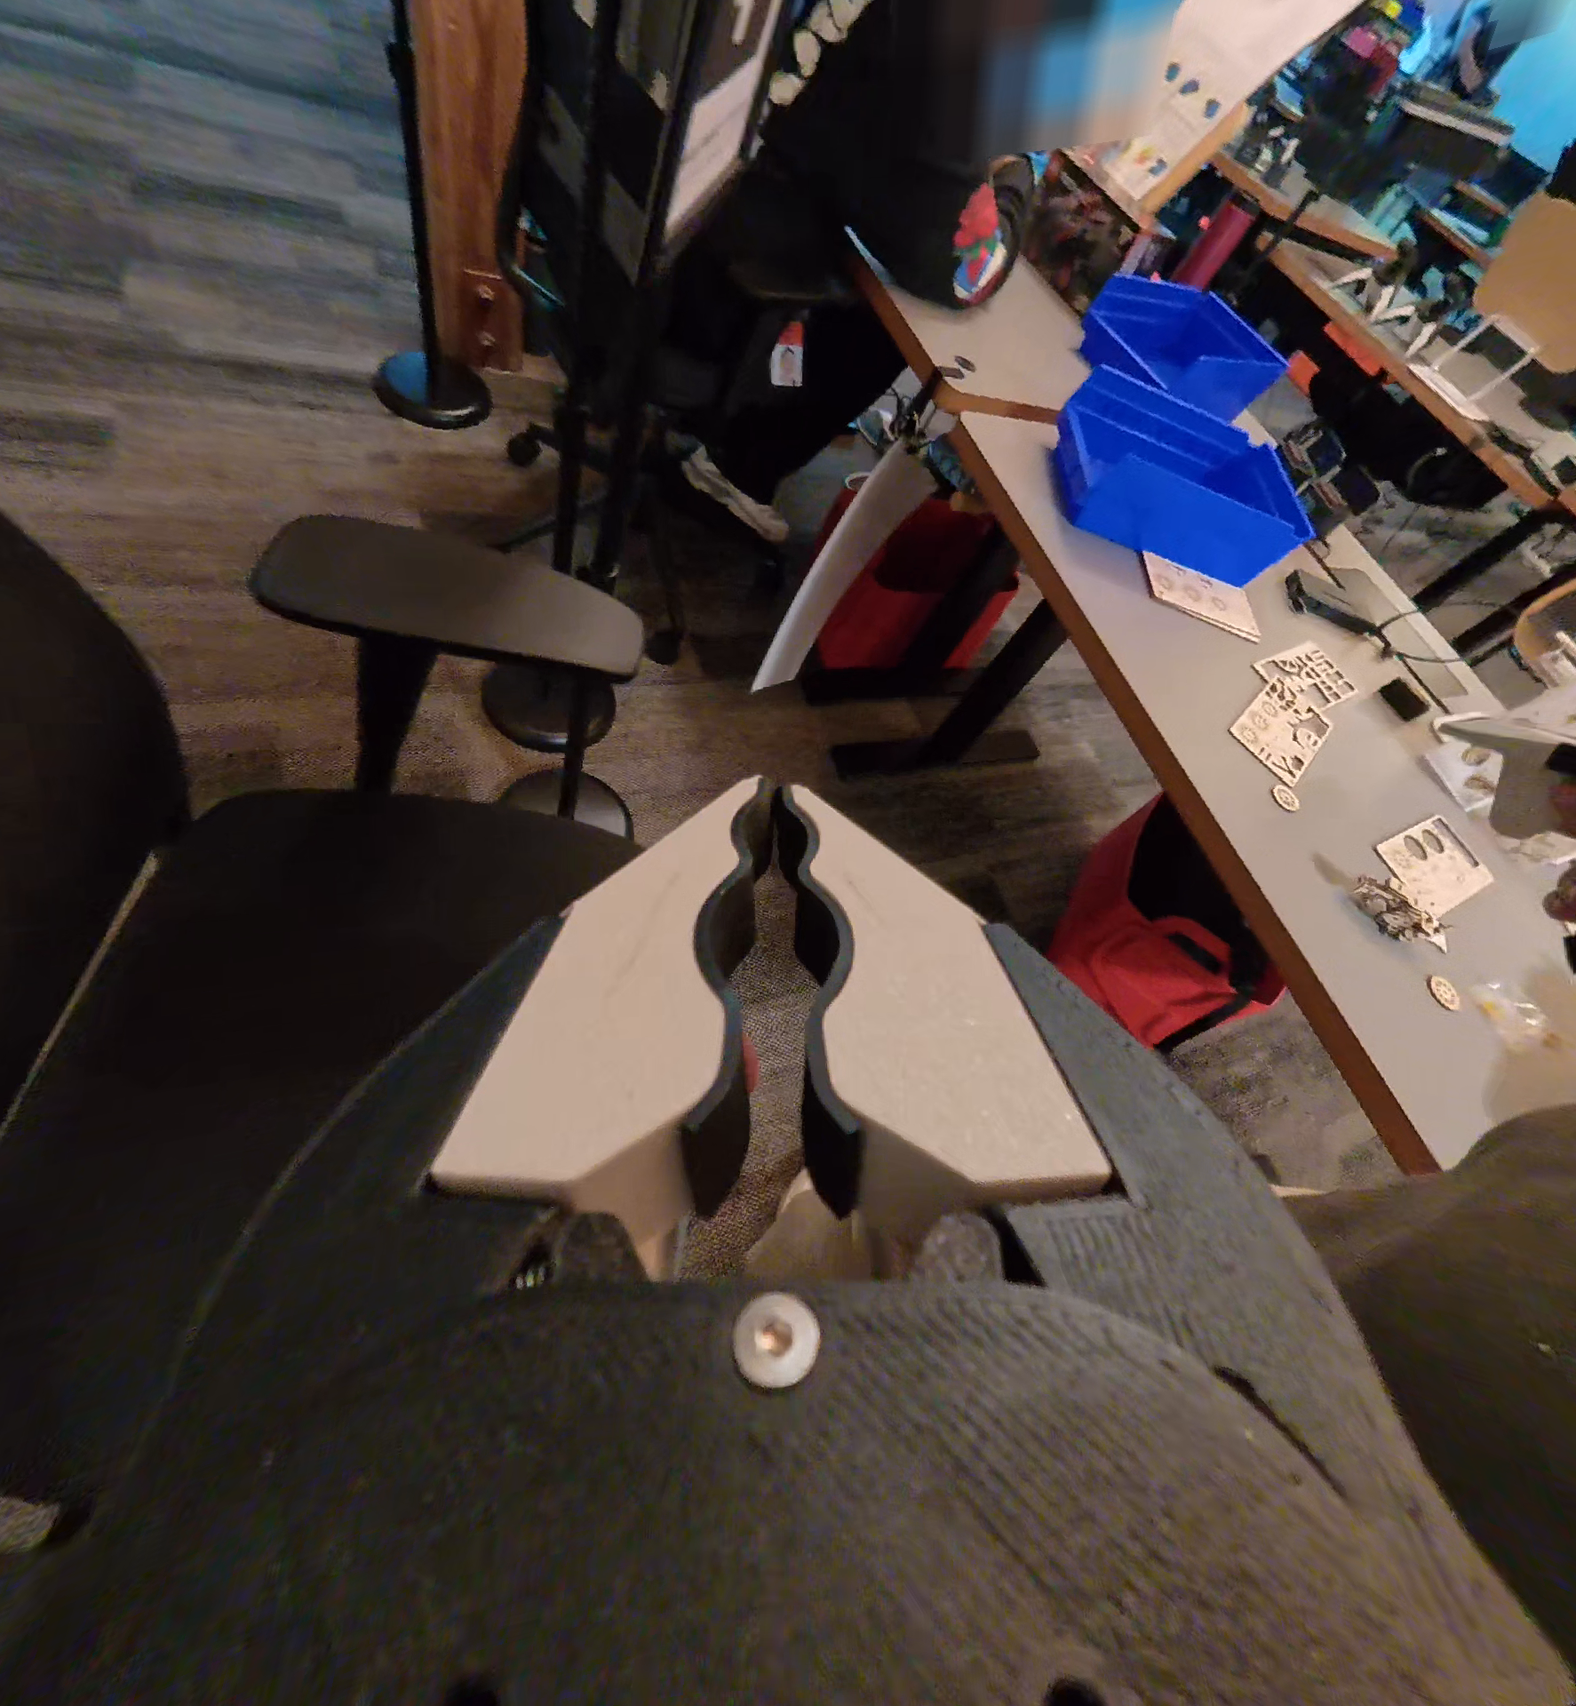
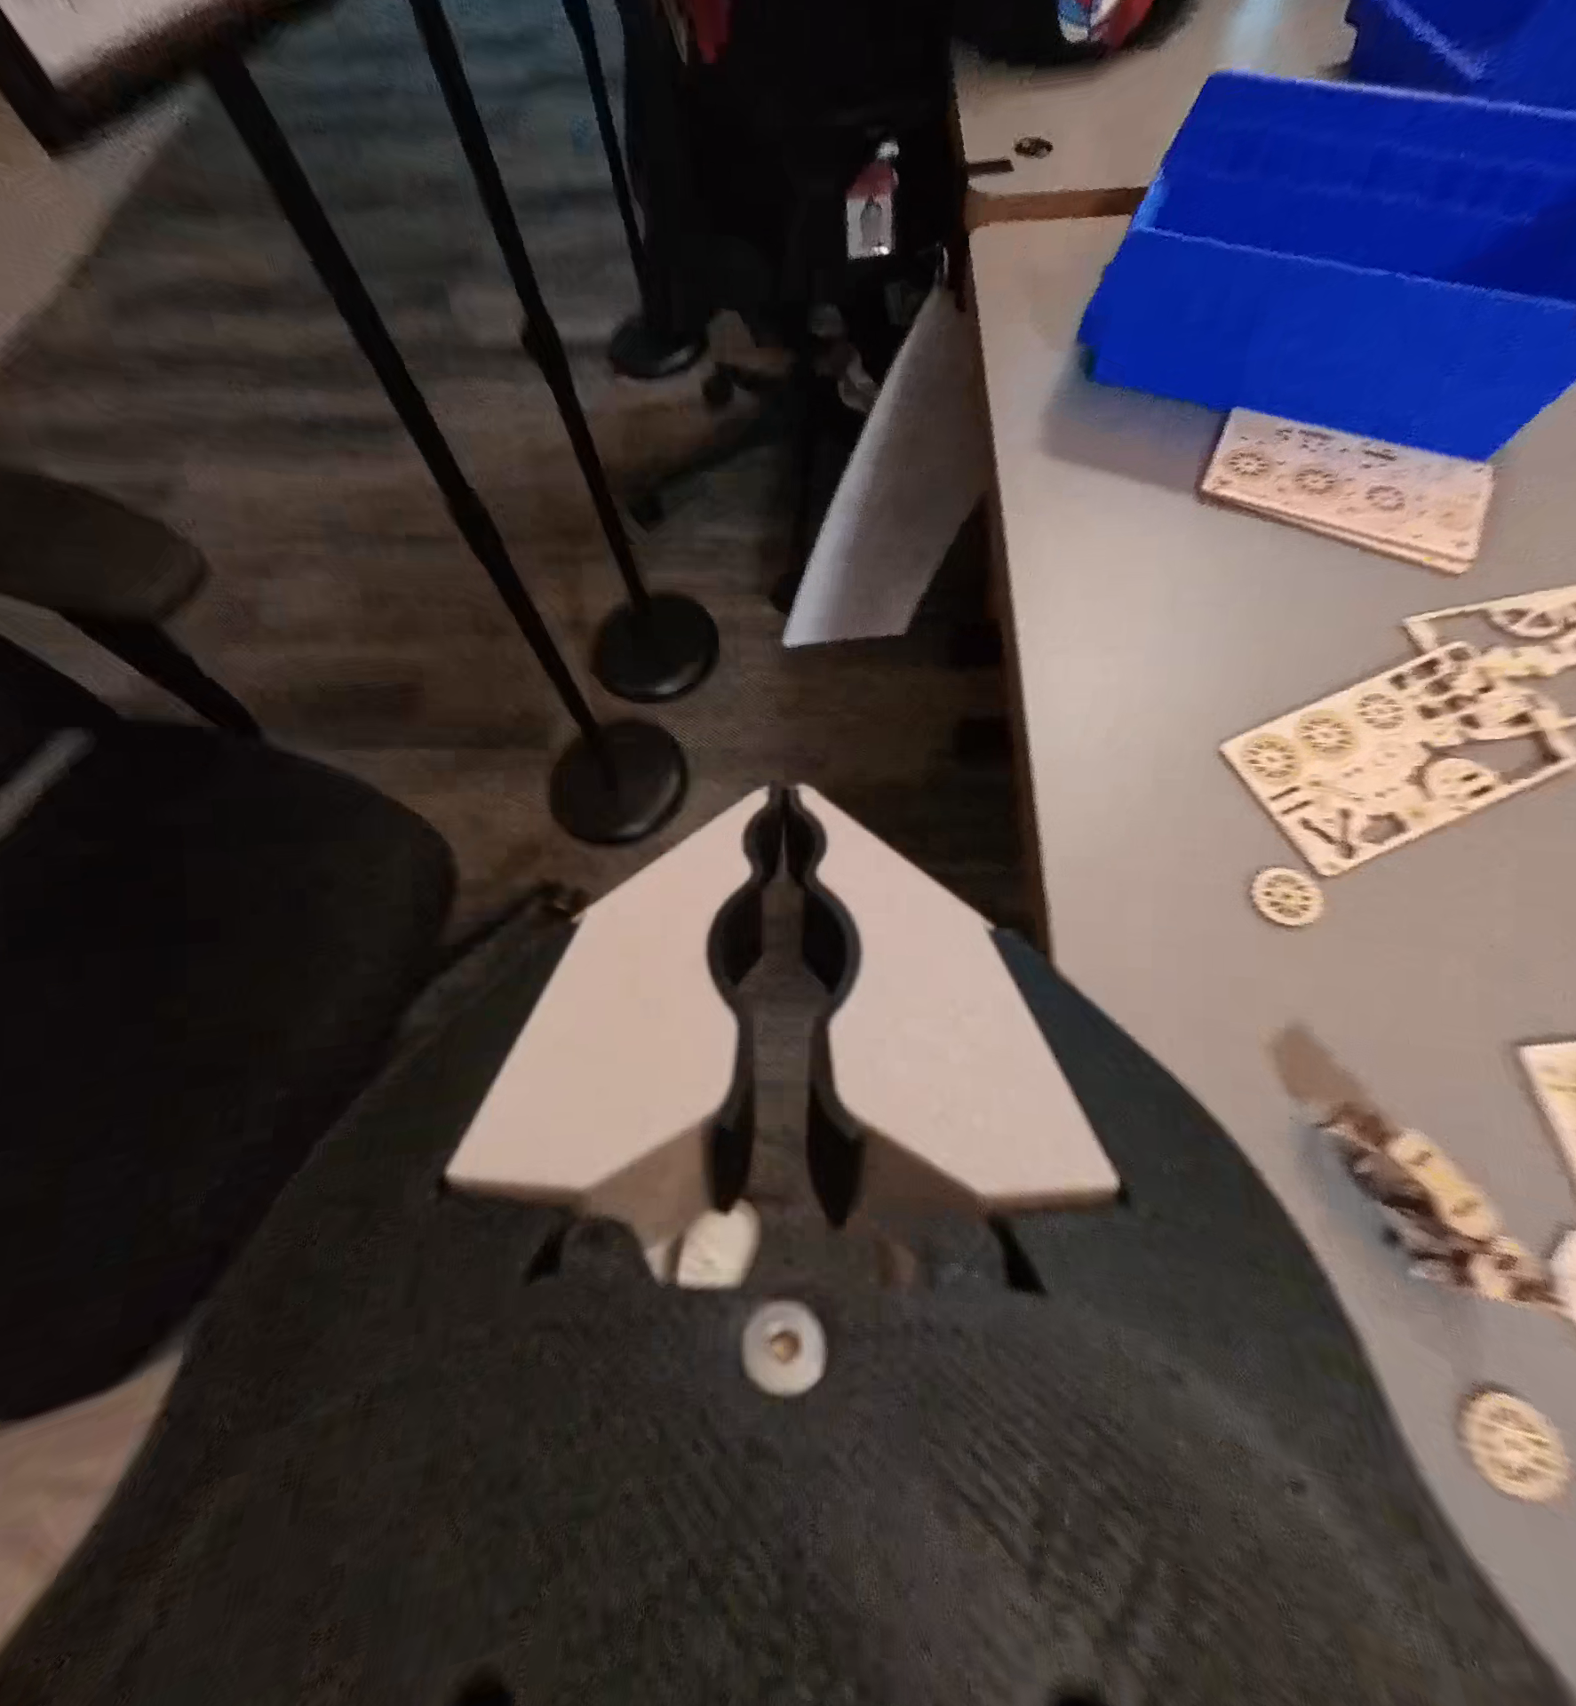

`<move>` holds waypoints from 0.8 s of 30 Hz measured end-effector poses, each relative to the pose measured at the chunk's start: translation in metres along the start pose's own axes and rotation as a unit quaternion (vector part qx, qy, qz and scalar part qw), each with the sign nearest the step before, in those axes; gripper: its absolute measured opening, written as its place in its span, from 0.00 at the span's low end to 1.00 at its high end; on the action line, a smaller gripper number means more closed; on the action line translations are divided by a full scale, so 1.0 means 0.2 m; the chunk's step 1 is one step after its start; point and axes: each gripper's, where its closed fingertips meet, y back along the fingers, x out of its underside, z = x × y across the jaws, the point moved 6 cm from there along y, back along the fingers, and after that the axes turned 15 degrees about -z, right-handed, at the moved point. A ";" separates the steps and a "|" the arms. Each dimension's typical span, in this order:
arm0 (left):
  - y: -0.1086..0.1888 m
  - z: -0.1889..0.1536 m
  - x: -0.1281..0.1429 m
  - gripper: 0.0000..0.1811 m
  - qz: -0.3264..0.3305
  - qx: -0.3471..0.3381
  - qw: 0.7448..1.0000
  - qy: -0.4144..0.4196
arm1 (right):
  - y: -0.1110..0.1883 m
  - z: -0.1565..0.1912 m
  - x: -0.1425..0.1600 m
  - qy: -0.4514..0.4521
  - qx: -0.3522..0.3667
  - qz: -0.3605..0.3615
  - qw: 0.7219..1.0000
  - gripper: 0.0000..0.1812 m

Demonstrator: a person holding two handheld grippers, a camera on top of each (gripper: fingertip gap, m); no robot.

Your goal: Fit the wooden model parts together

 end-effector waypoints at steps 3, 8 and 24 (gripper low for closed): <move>-0.19 -0.11 0.02 0.00 0.016 -0.007 0.999 -0.030 | -0.04 -0.16 0.10 0.086 0.014 0.047 0.995 0.00; -0.52 -0.42 0.01 0.00 0.081 -0.006 0.996 -0.048 | -0.06 -0.40 0.30 0.066 0.026 0.085 0.994 0.00; -1.47 -1.21 0.07 0.00 0.165 0.209 0.952 -0.149 | 0.21 -0.73 0.44 -0.040 0.147 0.079 0.985 0.00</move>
